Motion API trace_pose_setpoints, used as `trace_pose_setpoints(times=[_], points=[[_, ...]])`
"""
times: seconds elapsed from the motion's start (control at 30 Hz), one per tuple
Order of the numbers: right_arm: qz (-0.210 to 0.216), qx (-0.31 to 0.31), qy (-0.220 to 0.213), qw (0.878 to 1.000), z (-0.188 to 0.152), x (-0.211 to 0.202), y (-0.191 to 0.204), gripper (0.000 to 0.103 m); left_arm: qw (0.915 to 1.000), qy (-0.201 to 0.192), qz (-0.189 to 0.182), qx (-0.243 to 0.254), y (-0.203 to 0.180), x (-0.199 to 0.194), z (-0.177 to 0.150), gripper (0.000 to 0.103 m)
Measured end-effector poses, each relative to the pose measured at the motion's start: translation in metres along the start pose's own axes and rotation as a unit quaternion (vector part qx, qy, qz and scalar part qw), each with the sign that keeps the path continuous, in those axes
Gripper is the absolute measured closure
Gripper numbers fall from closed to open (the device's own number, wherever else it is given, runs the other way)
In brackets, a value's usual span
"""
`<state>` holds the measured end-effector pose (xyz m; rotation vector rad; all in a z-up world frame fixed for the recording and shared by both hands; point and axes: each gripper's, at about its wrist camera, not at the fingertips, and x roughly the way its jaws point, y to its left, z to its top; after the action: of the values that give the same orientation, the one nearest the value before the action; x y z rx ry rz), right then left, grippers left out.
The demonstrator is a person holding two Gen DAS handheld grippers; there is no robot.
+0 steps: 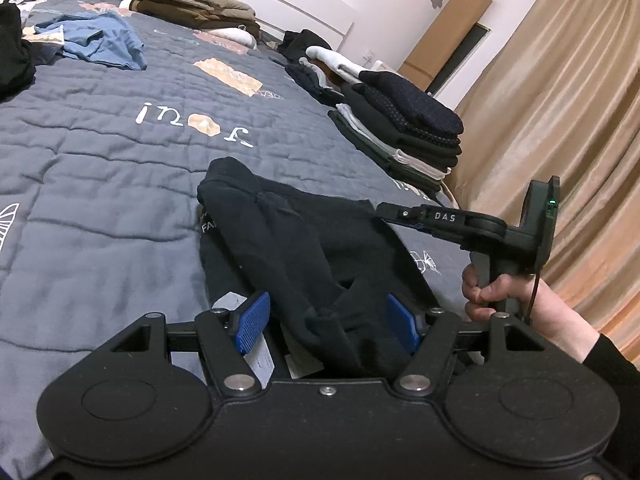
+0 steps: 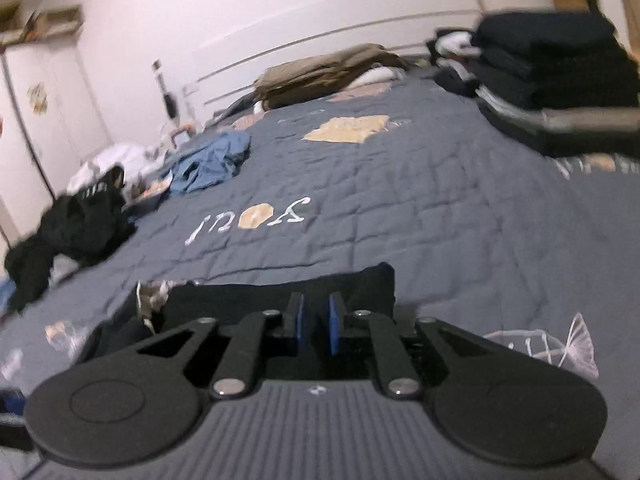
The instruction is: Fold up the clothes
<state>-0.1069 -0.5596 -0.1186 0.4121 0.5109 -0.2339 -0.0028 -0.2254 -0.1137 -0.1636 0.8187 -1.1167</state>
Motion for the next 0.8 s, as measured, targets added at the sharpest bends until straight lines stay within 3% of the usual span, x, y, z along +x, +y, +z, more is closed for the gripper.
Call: trace_pose_setpoints(times=[0.07,0.13,0.2,0.43,0.5,0.57,0.6,0.67,0.8], points=[[0.001,0.035,-0.015,0.999,0.004,-0.006,-0.013,0.085,1.0,-0.001,0.0,-0.001,0.0,-0.001,0.0,0.039],[-0.004,0.065,-0.028,0.997,0.006,-0.009,-0.027,0.067,1.0,-0.001,0.0,-0.002,0.001,-0.001,0.0,0.039],[-0.011,0.079,-0.023,0.997,0.003,-0.007,-0.037,0.061,1.0,0.0,0.001,-0.002,0.0,0.0,0.0,0.039],[0.001,0.098,0.031,0.995,-0.021,0.025,-0.043,0.057,1.0,0.002,0.002,0.002,0.0,0.0,-0.001,0.039],[0.004,0.102,0.028,0.994,-0.025,0.026,-0.041,0.063,1.0,0.002,0.002,0.002,0.0,0.0,-0.001,0.039],[0.006,0.098,0.017,0.995,-0.026,0.02,-0.037,0.09,1.0,0.001,0.003,0.002,0.0,-0.001,-0.001,0.039],[0.001,0.092,0.012,0.996,-0.023,0.018,-0.036,0.097,1.0,0.0,0.002,0.002,0.0,-0.001,-0.001,0.039],[-0.006,0.076,-0.006,0.997,-0.017,0.009,-0.034,0.098,1.0,-0.001,0.002,0.001,0.0,-0.001,0.0,0.039],[-0.067,0.064,-0.068,0.993,-0.005,-0.01,-0.039,0.102,1.0,-0.003,0.001,0.001,-0.001,-0.002,0.0,0.039]])
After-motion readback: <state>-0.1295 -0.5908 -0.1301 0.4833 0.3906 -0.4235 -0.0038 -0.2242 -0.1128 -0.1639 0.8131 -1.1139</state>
